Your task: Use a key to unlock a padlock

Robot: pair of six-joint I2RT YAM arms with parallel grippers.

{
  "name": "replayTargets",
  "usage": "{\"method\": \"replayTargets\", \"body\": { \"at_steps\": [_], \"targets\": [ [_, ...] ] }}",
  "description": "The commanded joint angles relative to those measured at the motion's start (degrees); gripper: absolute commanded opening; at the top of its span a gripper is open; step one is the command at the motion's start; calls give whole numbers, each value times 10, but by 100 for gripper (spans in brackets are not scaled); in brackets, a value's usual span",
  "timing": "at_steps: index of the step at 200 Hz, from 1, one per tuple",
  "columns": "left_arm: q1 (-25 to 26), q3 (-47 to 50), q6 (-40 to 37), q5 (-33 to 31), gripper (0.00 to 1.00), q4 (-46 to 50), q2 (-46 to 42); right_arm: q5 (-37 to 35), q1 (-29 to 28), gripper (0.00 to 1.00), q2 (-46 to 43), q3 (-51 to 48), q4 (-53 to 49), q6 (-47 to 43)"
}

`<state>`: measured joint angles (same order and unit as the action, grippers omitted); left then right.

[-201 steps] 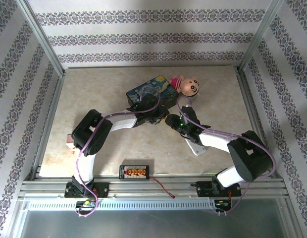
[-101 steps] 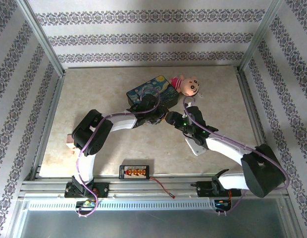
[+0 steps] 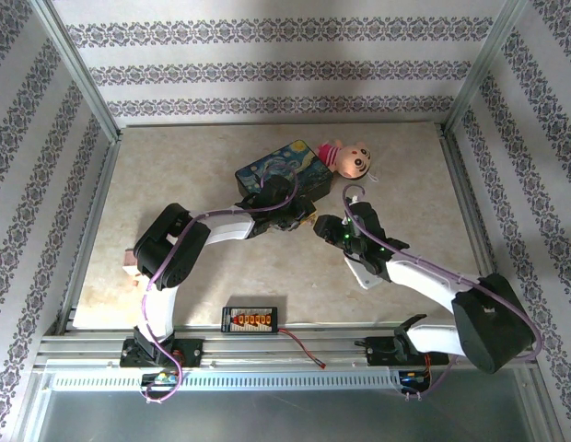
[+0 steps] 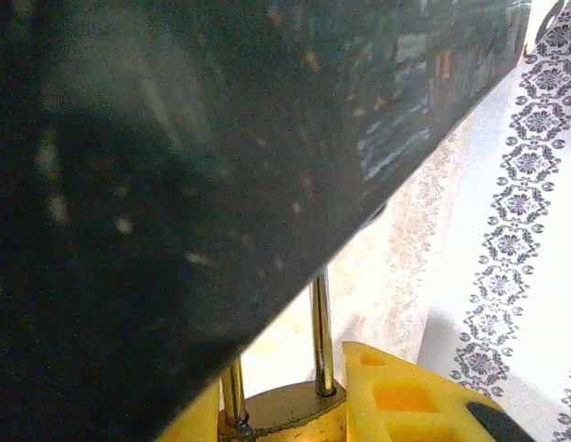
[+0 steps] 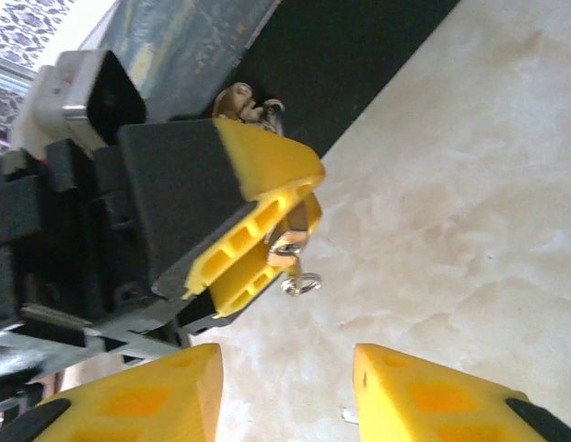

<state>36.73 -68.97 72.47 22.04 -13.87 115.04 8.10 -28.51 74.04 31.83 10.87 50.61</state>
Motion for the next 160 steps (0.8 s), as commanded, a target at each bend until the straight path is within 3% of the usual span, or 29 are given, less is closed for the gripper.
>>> {"method": "replayTargets", "body": {
  "at_steps": [1,40,127,160],
  "targets": [
    [12,31,52,71,7,62,33,19,8,38,18,5,26,-6],
    [12,31,51,73,7,62,33,26,11,31,46,19,45,-9],
    [12,31,51,75,7,61,33,36,12,29,72,26,79,-3],
    [12,30,52,76,7,59,33,37,13,24,79,28,82,-1]
  ]
}}
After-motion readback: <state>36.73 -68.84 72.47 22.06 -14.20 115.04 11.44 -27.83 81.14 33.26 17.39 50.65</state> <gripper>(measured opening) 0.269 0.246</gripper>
